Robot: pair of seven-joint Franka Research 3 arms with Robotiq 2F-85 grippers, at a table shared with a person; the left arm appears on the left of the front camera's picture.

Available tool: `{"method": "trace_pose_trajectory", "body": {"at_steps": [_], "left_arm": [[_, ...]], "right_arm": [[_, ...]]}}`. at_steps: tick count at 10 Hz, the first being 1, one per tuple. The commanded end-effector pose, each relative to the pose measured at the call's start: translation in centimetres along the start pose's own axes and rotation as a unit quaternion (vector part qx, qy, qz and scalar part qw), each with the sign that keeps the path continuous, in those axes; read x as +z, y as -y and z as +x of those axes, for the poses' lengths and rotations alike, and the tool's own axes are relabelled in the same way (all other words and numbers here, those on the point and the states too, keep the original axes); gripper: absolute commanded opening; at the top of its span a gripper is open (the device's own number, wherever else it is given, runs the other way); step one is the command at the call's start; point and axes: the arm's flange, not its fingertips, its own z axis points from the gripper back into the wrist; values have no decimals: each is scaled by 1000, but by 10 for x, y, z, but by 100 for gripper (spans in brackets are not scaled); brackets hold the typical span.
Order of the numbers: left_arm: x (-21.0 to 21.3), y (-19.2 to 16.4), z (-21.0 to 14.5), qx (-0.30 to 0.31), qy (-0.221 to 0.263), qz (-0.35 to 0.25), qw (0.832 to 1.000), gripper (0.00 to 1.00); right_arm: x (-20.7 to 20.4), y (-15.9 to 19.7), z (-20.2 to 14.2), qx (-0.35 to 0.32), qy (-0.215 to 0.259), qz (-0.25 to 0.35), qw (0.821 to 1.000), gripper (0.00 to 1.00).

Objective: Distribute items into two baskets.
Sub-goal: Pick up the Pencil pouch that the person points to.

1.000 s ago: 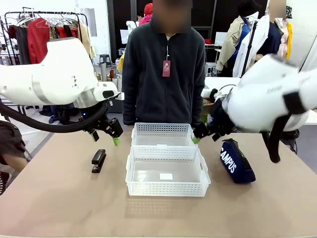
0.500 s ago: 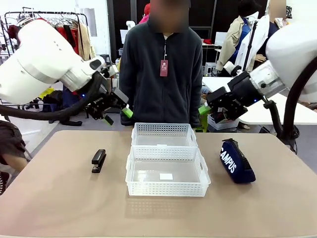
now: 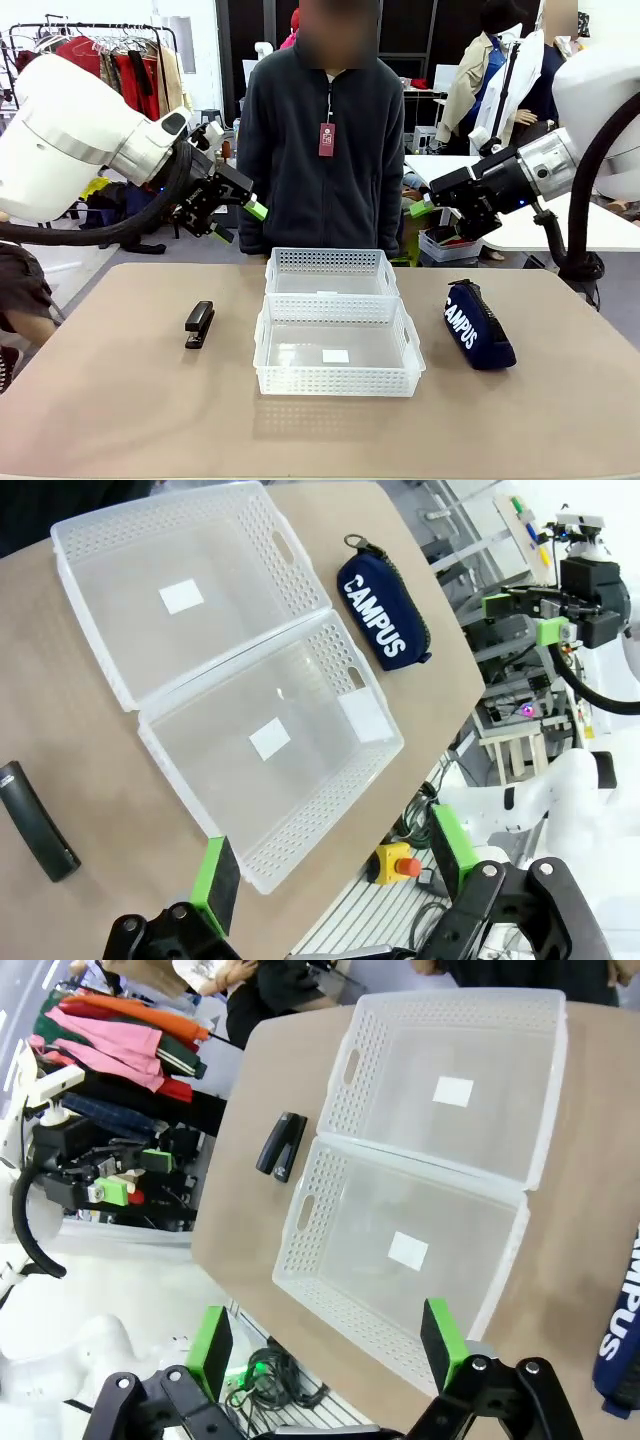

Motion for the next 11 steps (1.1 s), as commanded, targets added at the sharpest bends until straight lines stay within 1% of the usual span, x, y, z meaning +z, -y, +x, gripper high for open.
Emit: {"method": "trace_pose_trajectory", "body": {"at_steps": [1, 2, 3, 4, 5, 6, 7, 8, 10, 11], "left_arm": [[1, 2, 0, 4, -3, 4, 1000, 100], [1, 2, 0, 4, -3, 4, 1000, 100], [-1, 0, 0, 0, 0, 2, 1000, 100], [4, 0, 8, 28, -16, -65, 997, 100], [11, -2, 15, 58, -13, -117, 991, 100], [19, -4, 21, 81, 5, -151, 985, 100], [29, -7, 25, 104, 16, -189, 976, 100], [38, -10, 29, 121, 15, -214, 969, 100], [56, -20, 37, 141, 20, -276, 950, 100], [64, -27, 42, 151, 25, -295, 943, 100]], "right_arm": [[2, -10, -4, -12, -1, 13, 1000, 100], [2, -10, -4, -12, -1, 13, 1000, 100], [-1, -4, -2, 1, -4, -1, 1000, 100], [1, -3, 6, -38, -45, 65, 996, 100], [9, -5, 15, -90, -53, 124, 987, 100], [18, -5, 22, -116, -53, 163, 978, 100], [27, -6, 29, -136, -51, 194, 970, 100], [35, -7, 36, -152, -44, 219, 963, 100], [52, -2, 51, -167, -28, 247, 954, 100], [59, 5, 59, -176, -32, 257, 950, 100]]}}
